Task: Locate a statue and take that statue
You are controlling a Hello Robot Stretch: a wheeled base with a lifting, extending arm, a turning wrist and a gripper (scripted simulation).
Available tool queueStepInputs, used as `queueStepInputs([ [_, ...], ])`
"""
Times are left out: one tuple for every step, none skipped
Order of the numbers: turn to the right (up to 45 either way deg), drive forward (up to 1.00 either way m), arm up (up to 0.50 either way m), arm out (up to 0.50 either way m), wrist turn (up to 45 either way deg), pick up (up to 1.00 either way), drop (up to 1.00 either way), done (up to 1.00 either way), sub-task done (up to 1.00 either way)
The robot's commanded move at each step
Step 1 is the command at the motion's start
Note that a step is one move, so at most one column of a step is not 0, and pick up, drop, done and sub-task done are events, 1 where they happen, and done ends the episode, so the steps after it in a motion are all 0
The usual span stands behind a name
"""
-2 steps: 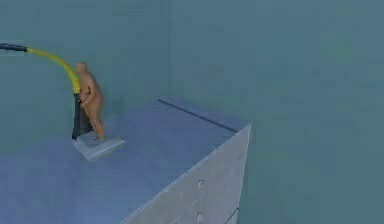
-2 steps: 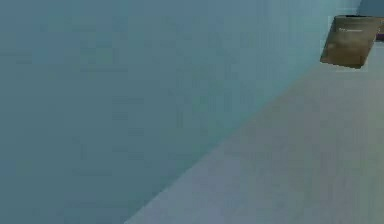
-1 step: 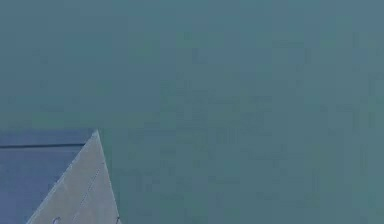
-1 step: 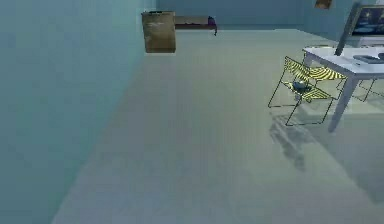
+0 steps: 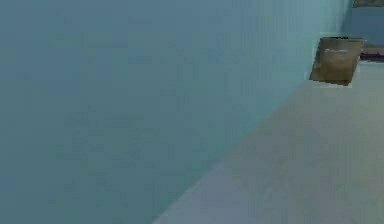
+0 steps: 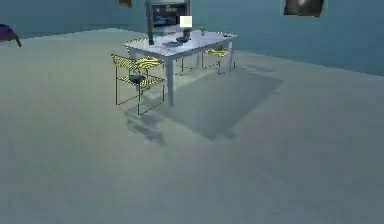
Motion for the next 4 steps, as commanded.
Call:
queueStepInputs([
  [39.0,0.00,0.00,0.00,0.0,0.00,0.00,0.00,0.00],
  [0.0,0.15,0.00,0.00,0.0,0.00,0.00,0.00,0.00],
  [-45.0,0.00,0.00,0.00,0.0,0.00,0.00,0.00,0.00],
  [-33.0,0.00,0.00,0.00,0.0,0.00,0.00,0.00,0.00],
])
